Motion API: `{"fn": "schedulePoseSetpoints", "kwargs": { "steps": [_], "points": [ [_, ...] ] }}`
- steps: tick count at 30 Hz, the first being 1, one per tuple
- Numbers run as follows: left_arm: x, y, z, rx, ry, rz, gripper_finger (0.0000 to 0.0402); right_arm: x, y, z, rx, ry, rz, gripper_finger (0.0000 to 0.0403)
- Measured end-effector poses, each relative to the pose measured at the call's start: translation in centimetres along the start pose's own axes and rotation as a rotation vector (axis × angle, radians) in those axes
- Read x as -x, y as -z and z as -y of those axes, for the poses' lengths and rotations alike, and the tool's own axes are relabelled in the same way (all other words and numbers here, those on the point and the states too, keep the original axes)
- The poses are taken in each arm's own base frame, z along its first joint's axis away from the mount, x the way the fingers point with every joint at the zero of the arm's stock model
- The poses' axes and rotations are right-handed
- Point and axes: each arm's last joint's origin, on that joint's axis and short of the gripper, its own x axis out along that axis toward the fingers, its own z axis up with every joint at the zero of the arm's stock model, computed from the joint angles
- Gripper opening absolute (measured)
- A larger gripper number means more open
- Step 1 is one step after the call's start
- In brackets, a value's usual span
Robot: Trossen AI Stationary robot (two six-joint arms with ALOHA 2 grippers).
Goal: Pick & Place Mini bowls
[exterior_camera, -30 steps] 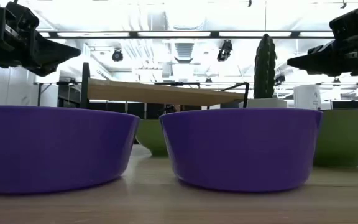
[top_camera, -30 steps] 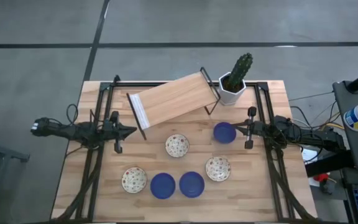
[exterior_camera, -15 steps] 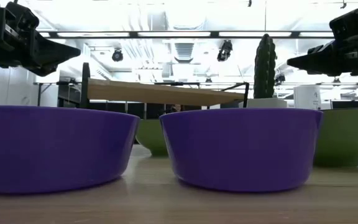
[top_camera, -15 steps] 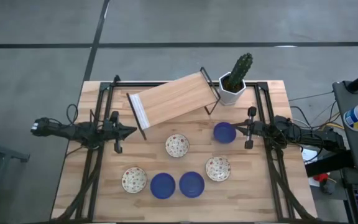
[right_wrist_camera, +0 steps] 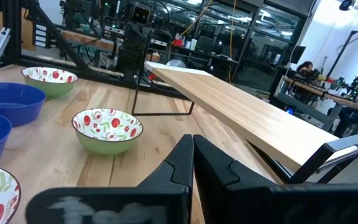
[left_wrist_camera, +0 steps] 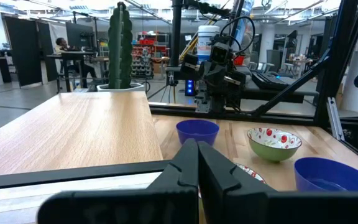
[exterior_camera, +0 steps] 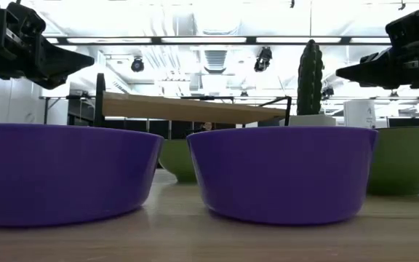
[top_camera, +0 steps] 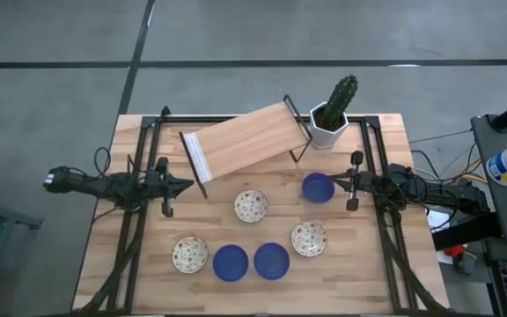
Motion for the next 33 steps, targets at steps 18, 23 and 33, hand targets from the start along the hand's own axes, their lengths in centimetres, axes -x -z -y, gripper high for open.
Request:
{"fn": "schedulePoseSetpoints", "kwargs": {
  "steps": [18, 23, 33],
  "points": [
    [0.0, 0.0, 0.0, 0.000, 0.000, 0.000, 0.0000, 0.0, -0.5, 0.1, -0.284, 0.003, 0.050, 0.0008],
    [0.0, 0.0, 0.0, 0.000, -0.001, 0.000, 0.0000, 0.0, -0.8, 0.3, -0.383, 0.031, 0.081, 0.0008],
    [0.0, 0.0, 0.0, 0.000, 0.000, 0.000, 0.0000, 0.0, -1.4, 0.0, -0.555, -0.116, 0.135, 0.0009]
  ]
}}
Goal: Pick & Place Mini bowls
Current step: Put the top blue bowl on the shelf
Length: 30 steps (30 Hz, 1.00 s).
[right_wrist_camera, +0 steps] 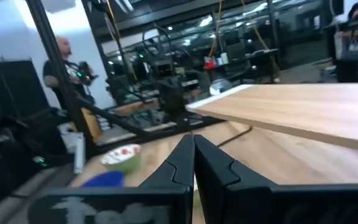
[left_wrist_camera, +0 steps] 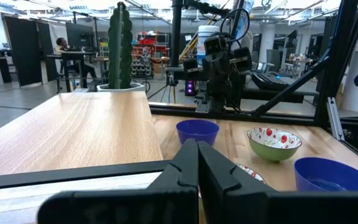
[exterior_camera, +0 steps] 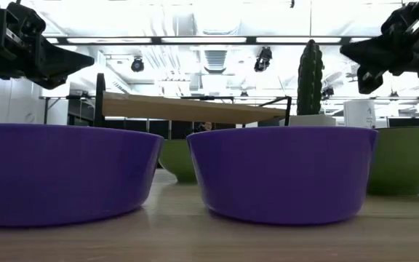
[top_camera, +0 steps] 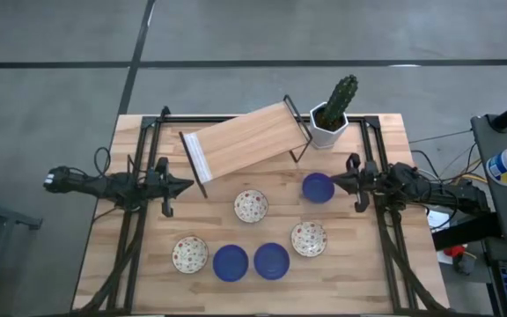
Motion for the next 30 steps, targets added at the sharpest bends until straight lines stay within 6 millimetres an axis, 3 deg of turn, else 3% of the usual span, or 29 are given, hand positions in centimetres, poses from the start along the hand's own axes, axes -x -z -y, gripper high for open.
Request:
{"fn": "schedulePoseSetpoints", "kwargs": {
  "steps": [6, 11, 22, 26, 30],
  "points": [
    [0.0, 0.0, 0.0, 0.000, 0.000, 0.000, 0.0000, -0.7, -0.7, -0.6, -0.078, -0.029, -0.067, 0.0026],
    [0.0, 0.0, 0.0, 0.000, 0.000, 0.000, 0.0000, -2.5, -2.3, -1.5, -0.073, -0.031, -0.185, 0.0056],
    [0.0, 0.0, 0.0, 0.000, 0.000, 0.000, 0.0000, -6.4, -5.2, -2.4, -0.076, 0.206, -0.810, 0.0106],
    [0.0, 0.0, 0.0, 0.000, 0.000, 0.000, 0.0000, -7.4, -5.6, -3.4, -0.039, 0.190, -1.011, 0.0109],
    [0.0, 0.0, 0.0, 0.000, 0.000, 0.000, 0.0000, -8.9, -4.9, -4.5, 0.116, 0.150, -1.128, 0.0109]
  ]
}}
